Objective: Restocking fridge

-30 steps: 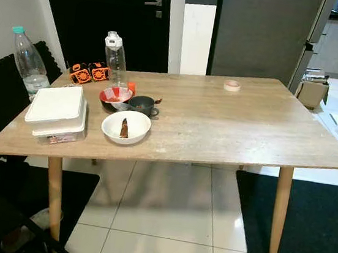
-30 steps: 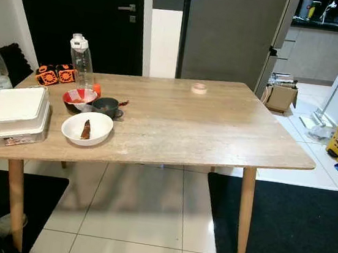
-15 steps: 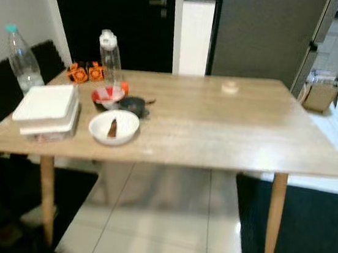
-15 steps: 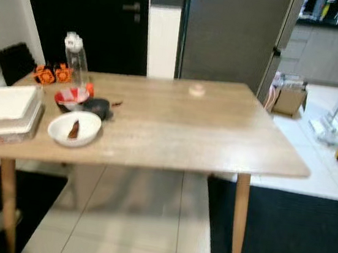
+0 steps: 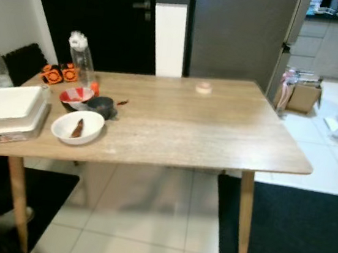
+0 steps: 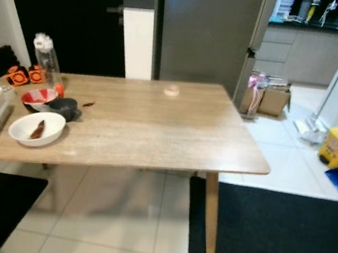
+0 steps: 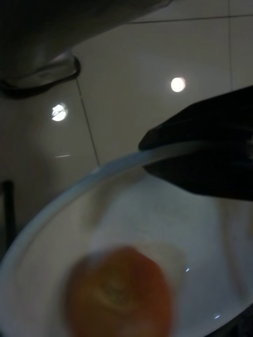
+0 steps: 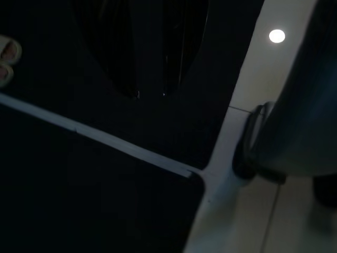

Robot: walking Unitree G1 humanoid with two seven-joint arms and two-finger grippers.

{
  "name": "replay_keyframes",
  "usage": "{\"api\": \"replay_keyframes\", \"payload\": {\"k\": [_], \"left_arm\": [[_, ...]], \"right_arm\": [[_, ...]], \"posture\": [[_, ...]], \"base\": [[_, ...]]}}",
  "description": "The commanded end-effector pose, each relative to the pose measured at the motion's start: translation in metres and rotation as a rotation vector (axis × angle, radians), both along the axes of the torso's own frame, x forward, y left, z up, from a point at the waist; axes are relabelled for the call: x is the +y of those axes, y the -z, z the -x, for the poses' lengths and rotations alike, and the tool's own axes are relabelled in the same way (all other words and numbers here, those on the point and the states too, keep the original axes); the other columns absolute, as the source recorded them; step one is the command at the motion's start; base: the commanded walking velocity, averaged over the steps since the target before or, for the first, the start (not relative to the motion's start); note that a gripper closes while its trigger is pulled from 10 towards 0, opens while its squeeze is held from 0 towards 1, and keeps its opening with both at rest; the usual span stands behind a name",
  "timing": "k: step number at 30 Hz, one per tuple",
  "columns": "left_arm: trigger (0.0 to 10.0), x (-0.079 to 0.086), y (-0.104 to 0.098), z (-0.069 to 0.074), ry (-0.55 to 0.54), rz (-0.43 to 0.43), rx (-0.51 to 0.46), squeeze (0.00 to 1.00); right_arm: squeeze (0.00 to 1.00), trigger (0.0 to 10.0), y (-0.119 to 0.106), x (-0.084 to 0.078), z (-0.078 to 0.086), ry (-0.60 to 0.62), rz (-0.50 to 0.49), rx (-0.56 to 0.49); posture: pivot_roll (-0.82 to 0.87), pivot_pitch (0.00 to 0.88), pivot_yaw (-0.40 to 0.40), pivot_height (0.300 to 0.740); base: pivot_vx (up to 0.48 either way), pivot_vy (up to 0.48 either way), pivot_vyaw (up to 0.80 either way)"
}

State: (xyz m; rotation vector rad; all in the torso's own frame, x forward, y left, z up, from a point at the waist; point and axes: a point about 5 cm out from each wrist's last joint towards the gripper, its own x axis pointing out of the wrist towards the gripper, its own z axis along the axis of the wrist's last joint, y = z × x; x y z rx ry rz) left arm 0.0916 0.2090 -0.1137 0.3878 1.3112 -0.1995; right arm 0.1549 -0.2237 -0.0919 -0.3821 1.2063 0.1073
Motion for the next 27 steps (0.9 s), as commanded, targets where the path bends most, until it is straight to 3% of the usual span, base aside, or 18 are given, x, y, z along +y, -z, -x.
{"api": "replay_keyframes", "payload": {"k": [1, 11, 17, 27], "left_arm": [[10.0, -0.0051, 0.0000, -0.0034, -0.004, 0.017, -0.014, 0.00], [10.0, -0.0073, 0.0007, -0.0016, -0.016, 0.024, -0.013, 0.00], [10.0, -0.0088, 0.0011, -0.0010, -0.016, 0.029, -0.012, 0.00], [10.0, -0.0070, 0.0008, -0.0011, -0.015, 0.025, -0.013, 0.00]], "right_arm": [[0.00, 10.0, 0.0000, -0.0041, 0.0022, 0.006, 0.011, 0.010], [0.00, 10.0, 0.0001, -0.0059, 0.0036, 0.016, 0.013, 0.010], [0.00, 10.0, 0.0003, -0.0059, 0.0043, 0.010, 0.008, 0.021], [0.00, 10.0, 0.0006, -0.0052, 0.0045, 0.015, 0.008, 0.015]], "posture": [[-0.07, 0.000, 0.015, 0.740], [-0.06, 0.000, 0.015, 0.740], [-0.06, 0.000, 0.021, 0.740], [-0.07, 0.000, 0.024, 0.740]], "base": [[0.000, -0.472, 0.00], [0.000, -0.479, 0.00], [0.000, -0.480, -0.72], [0.000, -0.480, 0.00]]}}
